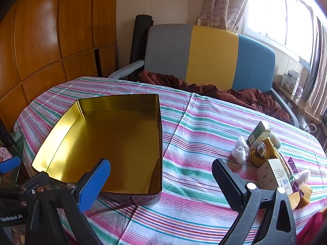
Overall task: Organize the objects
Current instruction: 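Move the left tool from the gold tray toward the cluster of items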
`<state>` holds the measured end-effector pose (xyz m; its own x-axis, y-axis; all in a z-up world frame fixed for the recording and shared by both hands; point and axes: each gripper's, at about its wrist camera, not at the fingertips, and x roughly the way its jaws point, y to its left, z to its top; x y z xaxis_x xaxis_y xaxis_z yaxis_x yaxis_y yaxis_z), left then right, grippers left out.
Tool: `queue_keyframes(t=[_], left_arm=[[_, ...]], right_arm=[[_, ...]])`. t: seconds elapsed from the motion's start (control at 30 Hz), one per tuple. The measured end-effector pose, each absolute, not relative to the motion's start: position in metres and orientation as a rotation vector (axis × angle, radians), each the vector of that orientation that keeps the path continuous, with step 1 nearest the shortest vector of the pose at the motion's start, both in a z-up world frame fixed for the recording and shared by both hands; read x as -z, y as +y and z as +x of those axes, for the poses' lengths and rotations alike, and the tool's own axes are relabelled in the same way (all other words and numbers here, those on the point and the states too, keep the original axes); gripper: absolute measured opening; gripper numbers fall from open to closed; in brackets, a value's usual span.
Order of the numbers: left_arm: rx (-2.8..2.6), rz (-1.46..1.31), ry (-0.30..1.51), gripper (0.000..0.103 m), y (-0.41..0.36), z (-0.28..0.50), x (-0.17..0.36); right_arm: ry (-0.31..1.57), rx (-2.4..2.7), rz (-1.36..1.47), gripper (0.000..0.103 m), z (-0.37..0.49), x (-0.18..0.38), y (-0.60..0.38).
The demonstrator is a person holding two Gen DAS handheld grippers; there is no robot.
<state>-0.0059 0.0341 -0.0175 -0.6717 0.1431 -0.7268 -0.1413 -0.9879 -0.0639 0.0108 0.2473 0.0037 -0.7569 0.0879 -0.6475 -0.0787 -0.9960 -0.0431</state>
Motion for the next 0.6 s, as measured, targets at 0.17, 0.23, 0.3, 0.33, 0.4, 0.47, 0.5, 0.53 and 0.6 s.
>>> queue_keyframes(t=[0.17, 0.23, 0.3, 0.33, 0.4, 0.47, 0.5, 0.53, 0.6], left_arm=[[-2.740, -1.186, 0.024, 0.103, 0.038, -0.005, 0.018], [-2.738, -1.184, 0.033, 0.103, 0.040, -0.005, 0.017], [-2.737, -1.175, 0.047, 0.103, 0.042, -0.004, 0.016], [-2.736, -1.171, 0.053, 0.103, 0.044, -0.005, 0.014], [-2.730, -1.155, 0.074, 0.103, 0.047, -0.005, 0.013], [-2.720, -1.142, 0.085, 0.103, 0.051, -0.005, 0.011], [-2.712, -1.135, 0.092, 0.103, 0.053, -0.004, 0.011], [-2.705, -1.125, 0.104, 0.103, 0.056, -0.003, 0.010], [-2.696, -1.112, 0.128, 0.103, 0.063, -0.003, 0.009]], right_arm=[[-0.029, -2.856, -1.050, 0.101, 0.012, -0.004, 0.251], [-0.025, -2.849, -1.043, 0.101, 0.013, -0.005, 0.255], [-0.019, -2.841, -1.037, 0.101, 0.014, -0.006, 0.260], [-0.016, -2.836, -1.038, 0.101, 0.014, -0.007, 0.262], [0.002, -2.823, -1.044, 0.101, 0.013, -0.007, 0.271], [0.008, -2.820, -1.045, 0.101, 0.014, -0.008, 0.283], [0.010, -2.809, -1.040, 0.101, 0.015, -0.008, 0.288], [0.015, -2.794, -1.033, 0.101, 0.015, -0.009, 0.296], [0.034, -2.778, -1.027, 0.101, 0.017, -0.011, 0.308]])
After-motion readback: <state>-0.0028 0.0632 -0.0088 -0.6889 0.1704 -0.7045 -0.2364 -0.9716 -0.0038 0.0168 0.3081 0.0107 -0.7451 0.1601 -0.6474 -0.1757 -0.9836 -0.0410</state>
